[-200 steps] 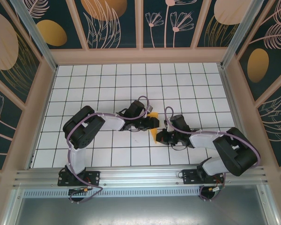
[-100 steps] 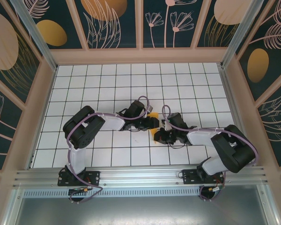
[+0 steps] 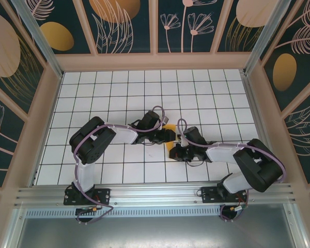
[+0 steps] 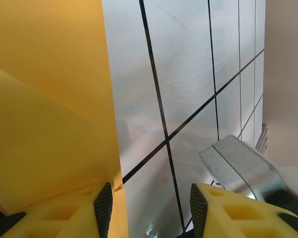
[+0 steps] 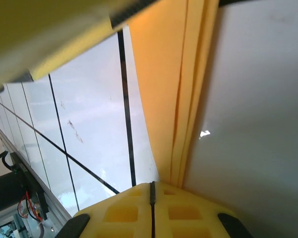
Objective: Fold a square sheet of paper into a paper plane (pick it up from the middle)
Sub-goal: Fold the wing for the fifth time at the center of the table.
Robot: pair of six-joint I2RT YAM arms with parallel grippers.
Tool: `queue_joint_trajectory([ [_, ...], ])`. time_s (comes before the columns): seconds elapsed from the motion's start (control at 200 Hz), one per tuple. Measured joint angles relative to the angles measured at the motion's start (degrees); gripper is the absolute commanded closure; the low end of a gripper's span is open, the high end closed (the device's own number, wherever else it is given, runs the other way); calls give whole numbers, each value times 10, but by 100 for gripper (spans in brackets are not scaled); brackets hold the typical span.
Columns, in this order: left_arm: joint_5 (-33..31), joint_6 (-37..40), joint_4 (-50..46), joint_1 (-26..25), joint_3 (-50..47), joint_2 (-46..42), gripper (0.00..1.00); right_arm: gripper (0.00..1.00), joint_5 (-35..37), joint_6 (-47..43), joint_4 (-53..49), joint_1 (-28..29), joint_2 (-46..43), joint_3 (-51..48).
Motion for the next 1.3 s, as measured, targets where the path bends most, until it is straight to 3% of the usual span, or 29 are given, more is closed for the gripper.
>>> queue_joint_trajectory([
  [0.315, -2, 0, 0, 0, 0, 0, 53, 91, 6, 19, -42, 8, -67, -36],
  [0.54, -2, 0, 0, 0, 0, 0, 53, 90, 30, 23, -63, 2, -134, -8],
  [0.951, -2, 0, 0, 0, 0, 0, 53, 91, 55, 38, -3, -4, -12, 34],
  [1.301, -2, 0, 0, -1, 0, 0, 52, 90, 56, 40, 46, -14, 1, -10],
])
